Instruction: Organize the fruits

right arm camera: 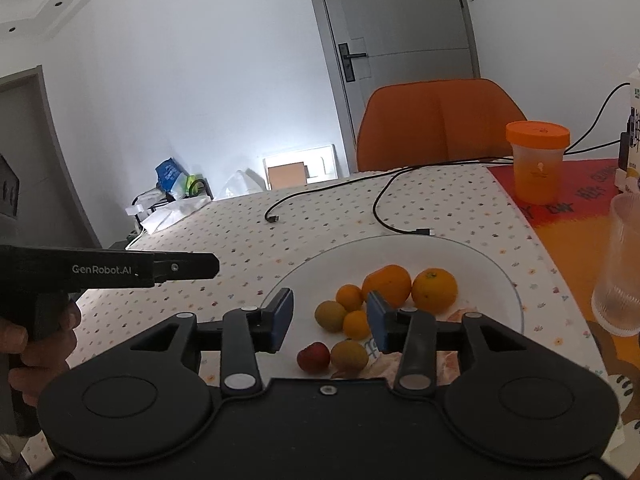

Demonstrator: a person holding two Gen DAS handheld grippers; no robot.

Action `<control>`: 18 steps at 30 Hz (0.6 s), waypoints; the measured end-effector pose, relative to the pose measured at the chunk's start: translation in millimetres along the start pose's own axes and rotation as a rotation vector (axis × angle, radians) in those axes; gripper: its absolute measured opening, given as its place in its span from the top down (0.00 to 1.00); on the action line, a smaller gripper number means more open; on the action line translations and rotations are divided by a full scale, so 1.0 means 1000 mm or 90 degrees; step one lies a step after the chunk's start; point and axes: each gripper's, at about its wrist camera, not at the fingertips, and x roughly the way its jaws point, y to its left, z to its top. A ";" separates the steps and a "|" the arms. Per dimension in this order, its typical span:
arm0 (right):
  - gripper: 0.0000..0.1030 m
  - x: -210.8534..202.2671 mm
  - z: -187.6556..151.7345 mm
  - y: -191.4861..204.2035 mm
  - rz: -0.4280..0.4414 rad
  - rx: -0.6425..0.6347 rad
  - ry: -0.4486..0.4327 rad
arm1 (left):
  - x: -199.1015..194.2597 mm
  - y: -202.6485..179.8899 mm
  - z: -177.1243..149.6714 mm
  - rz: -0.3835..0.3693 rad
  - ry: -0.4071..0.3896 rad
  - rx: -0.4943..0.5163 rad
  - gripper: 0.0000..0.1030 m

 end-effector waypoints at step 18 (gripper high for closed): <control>0.04 -0.031 0.001 0.024 -0.013 0.006 -0.033 | -0.054 0.003 -0.010 0.066 -0.023 0.009 0.09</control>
